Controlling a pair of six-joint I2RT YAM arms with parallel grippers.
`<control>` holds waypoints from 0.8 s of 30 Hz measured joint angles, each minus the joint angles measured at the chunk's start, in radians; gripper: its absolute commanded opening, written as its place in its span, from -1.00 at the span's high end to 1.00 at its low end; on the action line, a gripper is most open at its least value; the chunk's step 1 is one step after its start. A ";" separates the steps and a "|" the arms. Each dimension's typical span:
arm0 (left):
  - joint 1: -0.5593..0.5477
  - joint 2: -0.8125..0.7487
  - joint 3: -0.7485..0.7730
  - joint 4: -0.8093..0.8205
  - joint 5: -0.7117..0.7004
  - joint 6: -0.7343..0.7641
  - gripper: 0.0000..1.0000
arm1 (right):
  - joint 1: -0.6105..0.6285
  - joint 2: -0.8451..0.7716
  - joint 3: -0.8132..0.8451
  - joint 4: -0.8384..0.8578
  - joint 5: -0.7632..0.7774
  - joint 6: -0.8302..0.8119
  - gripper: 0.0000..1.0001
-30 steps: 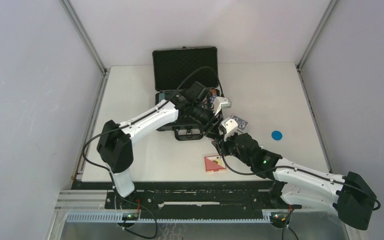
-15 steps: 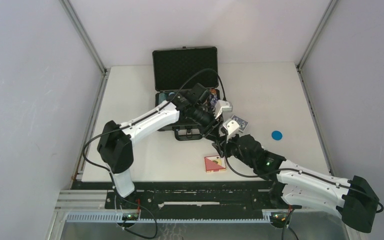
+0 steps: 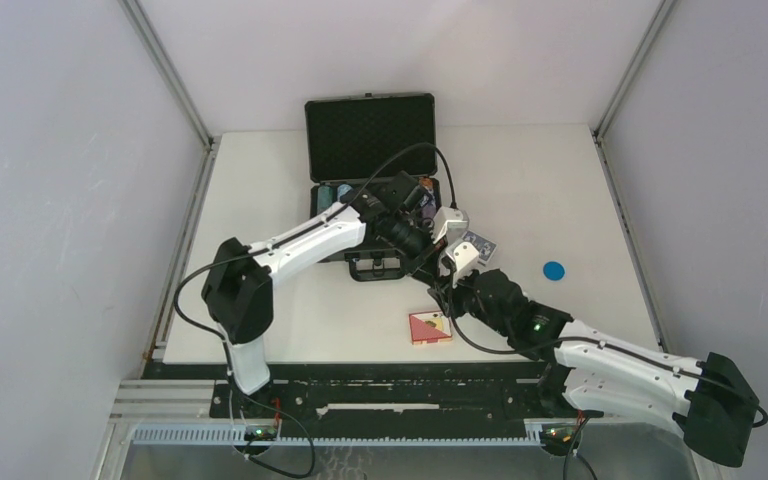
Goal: Pack up texas hold em set
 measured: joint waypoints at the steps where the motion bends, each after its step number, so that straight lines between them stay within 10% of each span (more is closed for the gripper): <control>1: 0.000 0.001 0.000 0.000 0.000 0.002 1.00 | 0.000 0.000 0.000 0.000 0.000 0.000 0.40; 6: 0.000 0.002 0.000 -0.002 0.000 0.008 0.99 | 0.000 0.002 0.000 -0.001 0.000 0.000 0.36; 10: 0.000 0.002 0.000 0.000 -0.002 0.017 1.00 | 0.000 0.002 0.000 -0.002 0.002 0.000 -0.39; 14: 0.006 0.003 0.003 -0.025 -0.032 0.033 1.00 | -0.010 -0.030 0.000 0.001 0.028 -0.003 -0.67; 24: 0.083 0.031 0.160 -0.069 -0.045 0.105 1.00 | -0.131 -0.180 -0.011 0.019 0.003 -0.006 -0.64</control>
